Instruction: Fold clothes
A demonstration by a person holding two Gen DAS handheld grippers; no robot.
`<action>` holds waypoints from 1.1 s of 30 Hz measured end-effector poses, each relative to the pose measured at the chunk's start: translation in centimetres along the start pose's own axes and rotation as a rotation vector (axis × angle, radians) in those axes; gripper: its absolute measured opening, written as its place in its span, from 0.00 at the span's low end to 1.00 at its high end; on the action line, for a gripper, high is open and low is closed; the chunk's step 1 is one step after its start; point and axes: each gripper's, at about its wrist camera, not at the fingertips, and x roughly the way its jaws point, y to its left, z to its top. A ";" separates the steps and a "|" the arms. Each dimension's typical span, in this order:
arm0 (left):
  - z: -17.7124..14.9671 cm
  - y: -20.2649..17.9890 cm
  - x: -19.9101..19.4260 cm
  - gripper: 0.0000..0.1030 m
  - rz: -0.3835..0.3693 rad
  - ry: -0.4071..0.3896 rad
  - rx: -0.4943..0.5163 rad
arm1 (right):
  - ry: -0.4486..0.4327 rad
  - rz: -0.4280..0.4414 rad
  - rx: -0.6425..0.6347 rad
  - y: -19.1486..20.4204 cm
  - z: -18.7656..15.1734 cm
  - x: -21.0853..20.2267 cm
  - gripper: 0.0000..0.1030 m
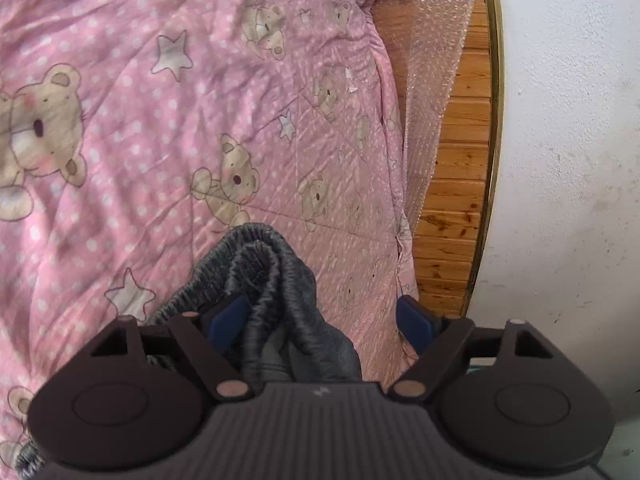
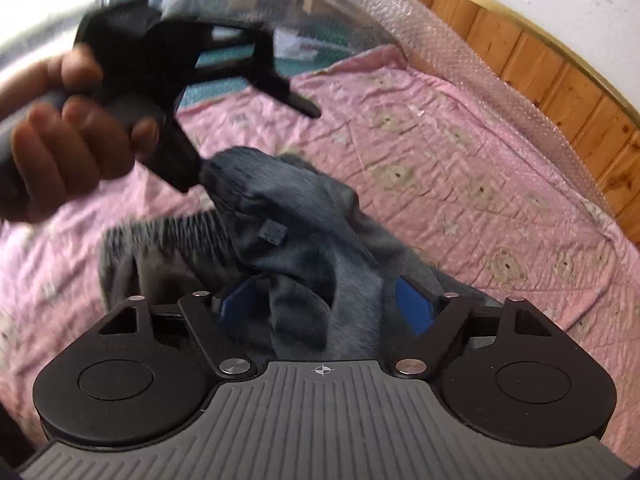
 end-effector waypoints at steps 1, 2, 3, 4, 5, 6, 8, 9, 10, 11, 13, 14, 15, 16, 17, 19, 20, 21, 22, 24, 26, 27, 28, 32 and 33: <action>0.1 -0.2 0.3 0.81 0.009 0.011 0.014 | 0.022 0.001 -0.044 0.6 -0.4 0.5 0.63; 0.1 -0.3 0.6 0.81 0.023 0.020 0.029 | 0.037 0.005 -0.075 1.0 -0.8 0.8 0.19; 0.1 -0.4 0.8 0.81 0.037 0.029 0.044 | 0.043 0.013 -0.088 1.2 -0.9 0.7 0.03; 0.2 -0.5 1.1 0.80 0.051 0.039 0.059 | 0.038 0.022 -0.099 1.2 -1.0 0.2 0.02; 0.1 -0.7 1.2 0.73 0.066 0.047 0.078 | 0.021 0.037 -0.098 0.8 -0.9 -0.7 0.02; 0.0 -0.9 1.1 0.47 0.080 0.053 0.102 | 0.008 0.058 -0.086 0.4 -0.7 -1.7 0.01; -0.5 -1.8 0.2 0.14 0.102 0.066 0.157 | -0.024 0.142 -0.057 -0.6 -0.3 -4.2 0.01; -0.9 -2.4 -0.8 0.13 0.092 0.066 0.182 | -0.041 0.194 -0.042 -1.0 -0.2 -5.6 0.01; -1.4 -2.7 -1.9 0.13 0.088 0.068 0.204 | -0.045 0.246 -0.031 -1.2 -0.2 -6.6 0.01; -2.0 -2.9 -3.1 0.13 0.094 0.072 0.223 | -0.031 0.300 -0.028 -1.0 -0.6 -7.0 0.02; -3.0 -1.9 -4.4 0.13 0.137 0.104 0.239 | 0.001 0.401 -0.014 -0.5 -1.5 -7.5 0.02; -3.5 -1.0 -4.5 0.13 0.169 0.125 0.235 | 0.035 0.443 0.015 -0.3 -2.3 -6.8 0.02; -3.9 0.2 -4.2 0.13 0.208 0.145 0.223 | 0.086 0.485 0.042 0.0 -3.3 -5.8 0.06; -4.3 1.2 -3.9 0.13 0.241 0.160 0.215 | 0.130 0.513 0.049 0.1 -4.2 -5.0 0.13; -4.6 2.0 -3.6 0.13 0.262 0.162 0.213 | 0.159 0.531 0.045 0.0 -5.1 -4.6 0.25; -4.8 2.6 -3.6 0.13 0.259 0.140 0.204 | 0.160 0.566 0.066 -1.6 -6.1 -5.1 0.30; -4.9 2.5 -3.7 0.13 0.257 0.127 0.204 | 0.143 0.572 0.100 -3.5 -6.1 -5.6 0.38; -5.1 2.2 -3.8 0.13 0.263 0.119 0.217 | 0.122 0.559 0.142 -5.9 -6.0 -6.0 0.49; -5.2 1.9 -3.9 0.13 0.268 0.115 0.236 | 0.100 0.533 0.194 -8.5 -5.9 -6.1 0.53; -5.6 1.2 -4.0 0.13 0.278 0.109 0.273 | 0.052 0.439 0.326 -14.6 -5.8 -5.5 0.60; -5.7 0.4 -4.1 0.19 0.275 0.100 0.300 | 0.015 0.358 0.453 -20.6 -5.9 -4.6 0.60; -5.6 -0.1 -4.0 0.24 0.270 0.091 0.313 | 0.017 0.346 0.509 -23.2 -6.2 -3.3 0.60; -5.5 -0.7 -3.9 0.27 0.265 0.077 0.328 | 0.027 0.344 0.551 -25.2 -6.5 -1.9 0.60; -4.5 -2.0 -2.1 0.53 0.242 0.087 0.354 | 0.138 0.443 0.616 -29.7 -7.7 3.9 0.60; -4.3 -2.1 -1.1 0.53 0.246 0.106 0.364 | 0.183 0.505 0.622 -30.1 -8.0 5.2 0.60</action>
